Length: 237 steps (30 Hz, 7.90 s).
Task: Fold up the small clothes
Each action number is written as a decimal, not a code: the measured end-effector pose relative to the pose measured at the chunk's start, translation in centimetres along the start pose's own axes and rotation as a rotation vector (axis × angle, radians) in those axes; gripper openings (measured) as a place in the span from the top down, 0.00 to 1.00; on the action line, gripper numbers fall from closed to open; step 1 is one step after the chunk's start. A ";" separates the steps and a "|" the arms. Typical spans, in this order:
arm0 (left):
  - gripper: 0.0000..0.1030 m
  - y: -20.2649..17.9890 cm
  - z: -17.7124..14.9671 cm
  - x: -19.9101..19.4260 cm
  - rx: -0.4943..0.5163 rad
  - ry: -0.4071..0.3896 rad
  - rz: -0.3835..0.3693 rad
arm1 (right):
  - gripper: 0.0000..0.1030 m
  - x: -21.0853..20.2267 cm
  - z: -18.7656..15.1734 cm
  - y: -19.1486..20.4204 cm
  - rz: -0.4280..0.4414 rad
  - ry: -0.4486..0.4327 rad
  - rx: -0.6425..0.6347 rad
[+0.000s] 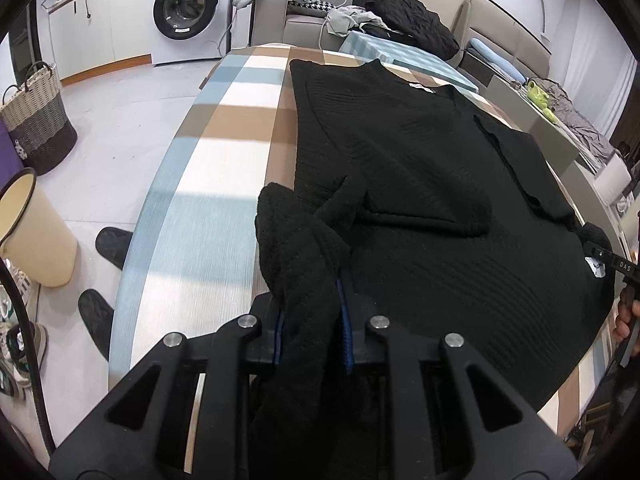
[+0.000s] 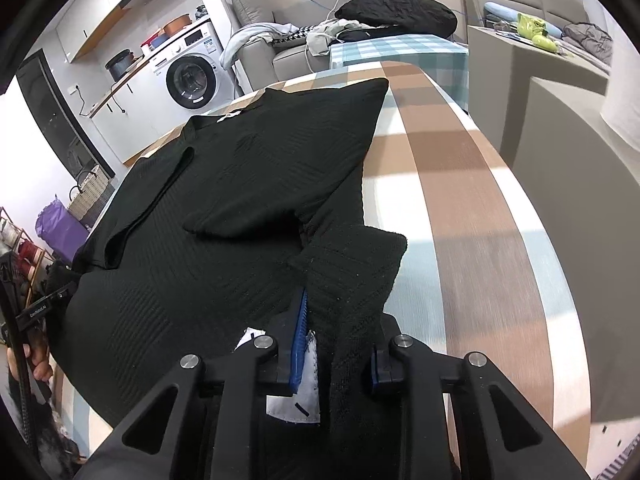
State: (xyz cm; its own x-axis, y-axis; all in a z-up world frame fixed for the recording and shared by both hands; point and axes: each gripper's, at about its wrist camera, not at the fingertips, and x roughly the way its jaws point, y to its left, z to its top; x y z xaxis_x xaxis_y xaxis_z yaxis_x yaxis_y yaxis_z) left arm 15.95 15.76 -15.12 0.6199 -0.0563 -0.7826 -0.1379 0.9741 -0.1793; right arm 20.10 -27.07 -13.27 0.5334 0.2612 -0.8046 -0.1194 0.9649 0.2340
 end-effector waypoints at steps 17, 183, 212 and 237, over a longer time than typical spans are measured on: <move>0.77 -1.0 -4.2 -3.9 0.028 -0.011 0.073 | 0.70 -2.6 -3.7 0.0 -0.020 -0.005 0.013; 0.36 4.9 2.9 -3.3 -0.349 -0.086 -0.107 | 0.94 -2.9 0.6 -2.7 0.045 0.030 0.113; 0.36 2.6 4.2 -3.5 -0.288 -0.076 -0.152 | 0.93 1.6 7.4 -1.0 0.333 -0.070 0.492; 0.36 4.9 7.3 0.6 -0.326 -0.006 -0.103 | 0.60 2.3 11.8 -3.4 0.185 -0.048 0.515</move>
State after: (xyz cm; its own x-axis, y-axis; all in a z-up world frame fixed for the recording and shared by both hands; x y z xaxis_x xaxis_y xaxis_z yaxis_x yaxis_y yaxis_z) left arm 21.25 22.09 -12.10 0.6476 -0.1488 -0.7473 -0.3136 0.8418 -0.4394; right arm 31.59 -30.14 -9.46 0.5813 0.4120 -0.7017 0.2044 0.7608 0.6160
